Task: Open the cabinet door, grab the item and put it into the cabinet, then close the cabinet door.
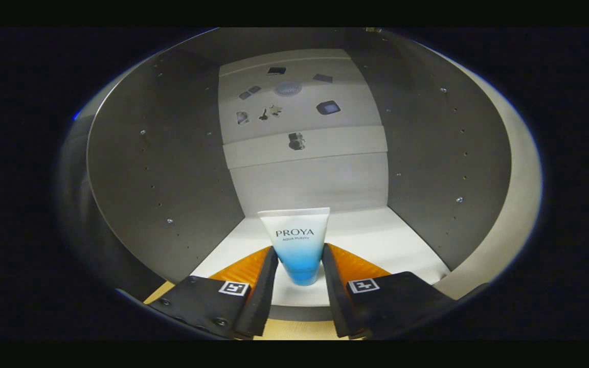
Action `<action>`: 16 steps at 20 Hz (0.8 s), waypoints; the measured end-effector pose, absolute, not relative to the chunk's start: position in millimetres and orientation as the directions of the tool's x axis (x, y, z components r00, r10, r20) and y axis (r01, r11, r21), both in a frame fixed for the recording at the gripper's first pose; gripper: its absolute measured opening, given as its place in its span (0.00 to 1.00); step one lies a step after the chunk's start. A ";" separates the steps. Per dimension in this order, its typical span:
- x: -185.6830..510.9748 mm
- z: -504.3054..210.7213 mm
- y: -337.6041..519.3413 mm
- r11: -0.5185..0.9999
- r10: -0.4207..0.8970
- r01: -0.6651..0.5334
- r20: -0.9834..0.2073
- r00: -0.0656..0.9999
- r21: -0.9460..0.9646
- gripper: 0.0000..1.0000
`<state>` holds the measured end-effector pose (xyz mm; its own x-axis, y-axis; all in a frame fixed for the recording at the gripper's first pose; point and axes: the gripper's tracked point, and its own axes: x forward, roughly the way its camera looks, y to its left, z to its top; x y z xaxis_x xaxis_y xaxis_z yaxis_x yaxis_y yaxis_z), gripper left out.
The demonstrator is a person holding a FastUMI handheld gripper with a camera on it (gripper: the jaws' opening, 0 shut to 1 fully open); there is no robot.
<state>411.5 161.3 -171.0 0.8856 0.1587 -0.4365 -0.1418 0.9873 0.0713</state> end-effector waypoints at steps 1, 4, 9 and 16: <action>412.1 -171.9 162.8 0.987 0.159 -0.146 -0.436 0.886 0.064 0.57; 411.5 -170.6 165.6 0.988 0.151 -0.152 -0.415 0.897 0.031 0.58; 403.6 -156.0 173.4 0.986 0.158 -0.166 -0.374 0.914 0.009 0.73; 354.1 -104.5 182.4 0.988 0.136 -0.152 -0.276 0.952 -0.039 0.92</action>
<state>354.1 182.4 -104.5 0.9515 0.1357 -0.2760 -0.1523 0.9876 -0.0393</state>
